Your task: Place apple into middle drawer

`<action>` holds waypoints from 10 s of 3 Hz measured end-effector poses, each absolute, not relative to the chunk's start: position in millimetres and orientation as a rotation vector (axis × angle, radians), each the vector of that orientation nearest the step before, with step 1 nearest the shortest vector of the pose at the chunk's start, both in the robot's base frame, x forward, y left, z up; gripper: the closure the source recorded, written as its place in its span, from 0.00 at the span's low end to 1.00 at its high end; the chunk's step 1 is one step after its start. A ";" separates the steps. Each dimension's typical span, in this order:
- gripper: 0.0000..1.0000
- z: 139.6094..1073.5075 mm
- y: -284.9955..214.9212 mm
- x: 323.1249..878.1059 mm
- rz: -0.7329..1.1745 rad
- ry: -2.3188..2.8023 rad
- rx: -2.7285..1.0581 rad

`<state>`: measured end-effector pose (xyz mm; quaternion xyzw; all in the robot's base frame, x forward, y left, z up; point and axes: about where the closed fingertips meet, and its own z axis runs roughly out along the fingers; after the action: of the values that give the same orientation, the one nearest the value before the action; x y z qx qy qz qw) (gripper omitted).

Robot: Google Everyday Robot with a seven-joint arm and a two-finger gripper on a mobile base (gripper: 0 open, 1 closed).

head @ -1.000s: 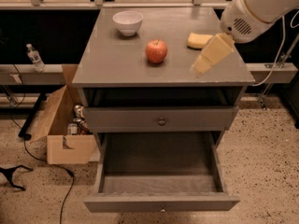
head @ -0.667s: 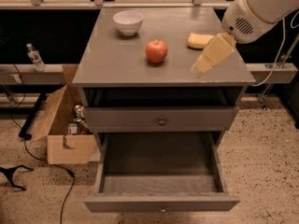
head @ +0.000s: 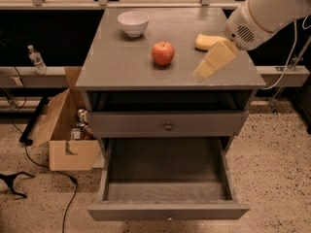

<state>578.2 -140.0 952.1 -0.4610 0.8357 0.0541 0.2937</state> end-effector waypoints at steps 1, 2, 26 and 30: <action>0.00 930.7 -121.1 612.3 0.235 2.160 -1.207; 0.00 911.6 -102.4 647.9 0.322 2.109 -1.149; 1.00 408.1 -3.2 573.8 0.611 2.044 -1.106; 0.15 399.0 -0.7 585.9 0.631 1.999 -1.072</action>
Offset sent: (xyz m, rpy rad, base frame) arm 0.1205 0.0575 -0.0593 0.3198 -0.0857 0.0045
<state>585.9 -0.7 399.0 -0.4204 0.7842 0.2476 0.3833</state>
